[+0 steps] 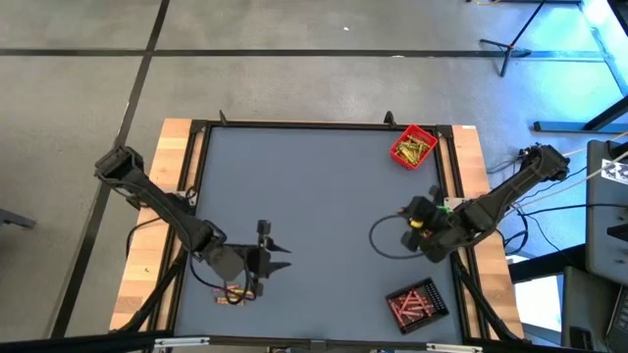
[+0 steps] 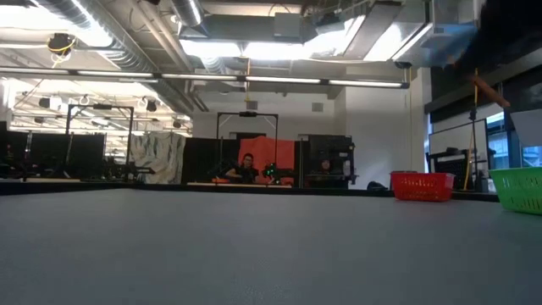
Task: Sort crayons
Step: Put the orange crayon into the green bin
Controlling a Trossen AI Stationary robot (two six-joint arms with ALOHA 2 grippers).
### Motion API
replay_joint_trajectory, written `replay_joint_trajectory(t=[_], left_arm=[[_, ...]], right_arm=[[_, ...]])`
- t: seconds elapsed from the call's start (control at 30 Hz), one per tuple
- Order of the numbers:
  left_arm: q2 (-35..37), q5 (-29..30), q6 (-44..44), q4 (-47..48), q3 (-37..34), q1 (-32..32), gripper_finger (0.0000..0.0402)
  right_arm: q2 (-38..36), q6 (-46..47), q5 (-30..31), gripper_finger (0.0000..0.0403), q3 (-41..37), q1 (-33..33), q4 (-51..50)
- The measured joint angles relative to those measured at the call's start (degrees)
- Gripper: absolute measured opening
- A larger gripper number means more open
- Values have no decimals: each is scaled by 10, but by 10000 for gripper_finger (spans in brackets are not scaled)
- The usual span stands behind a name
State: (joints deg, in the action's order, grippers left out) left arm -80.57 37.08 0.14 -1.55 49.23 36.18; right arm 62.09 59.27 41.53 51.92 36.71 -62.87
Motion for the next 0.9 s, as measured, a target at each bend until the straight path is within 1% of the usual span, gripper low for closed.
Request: replay_joint_trajectory(t=[0.1, 0.17, 0.3, 0.43, 0.53, 0.63, 0.73, 0.77, 0.9], left_arm=[[0, 23, 1, 1, 0, 0, 128], [0, 28, 2, 1, 0, 0, 128], [0, 27, 1, 3, 0, -5, 128], [0, 25, 0, 3, 0, -5, 128], [0, 24, -1, 3, 0, -5, 128], [0, 24, -1, 3, 0, -5, 128], [0, 24, -1, 3, 0, -5, 128], [0, 24, -1, 3, 0, -5, 128], [0, 24, -2, 3, 0, -5, 128]], right_arm=[[0, 87, -3, 22, 0, -1, -87], [0, 133, -12, 20, 0, -4, -133], [0, 176, -65, 22, 0, -20, -169], [0, 210, -106, 24, -16, -27, -158], [0, 236, -137, 24, -48, -26, -141], [0, 252, -192, 25, -84, -26, -98], [0, 253, -225, 25, -117, -26, -58], [1, 251, -233, 25, -122, -26, -57], [8, 249, -232, 25, -115, -26, -58]])
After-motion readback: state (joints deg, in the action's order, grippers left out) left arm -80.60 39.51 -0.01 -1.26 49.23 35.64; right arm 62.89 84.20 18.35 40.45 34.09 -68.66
